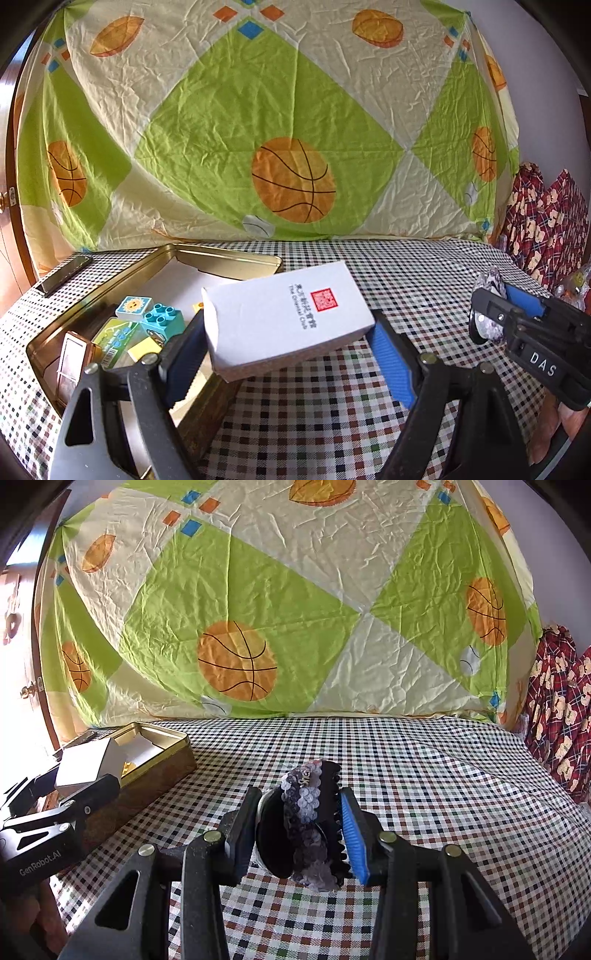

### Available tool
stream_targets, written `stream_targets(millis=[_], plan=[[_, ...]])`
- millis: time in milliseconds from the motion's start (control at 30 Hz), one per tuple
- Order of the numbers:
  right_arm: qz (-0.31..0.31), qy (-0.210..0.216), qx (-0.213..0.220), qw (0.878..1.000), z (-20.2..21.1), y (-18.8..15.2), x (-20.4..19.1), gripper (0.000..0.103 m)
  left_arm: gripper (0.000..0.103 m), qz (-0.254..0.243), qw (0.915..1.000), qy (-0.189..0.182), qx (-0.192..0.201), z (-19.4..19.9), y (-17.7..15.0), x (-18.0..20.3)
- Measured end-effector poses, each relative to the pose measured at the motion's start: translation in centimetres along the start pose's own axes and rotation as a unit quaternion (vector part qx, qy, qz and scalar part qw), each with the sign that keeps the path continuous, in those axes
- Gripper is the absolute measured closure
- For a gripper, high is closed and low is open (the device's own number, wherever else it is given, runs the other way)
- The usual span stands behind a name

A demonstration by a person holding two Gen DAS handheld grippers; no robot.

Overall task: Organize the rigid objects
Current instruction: 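Carry the white box with the left tool toward the tin while the right carries the scrunchie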

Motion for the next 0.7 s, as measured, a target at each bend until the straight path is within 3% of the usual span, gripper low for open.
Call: stream_targets(millis=[700], plan=[[0.027,0.018,0.018,0.999,1.2,-0.5,-3.8,0.058,0.019,0.013,0.9992,0.009,0.035,2.3,-0.5,-2.4]])
Point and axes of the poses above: each gripper's, at about its wrist camera, not at the fingertips, and z roughly against the way its jaws point, x to its right, y to its top, the point moved 5 cm from there along -z, roughly the way its jaws point, and after that the axes turned 10 degrees about -x, right-handed, at the moved point
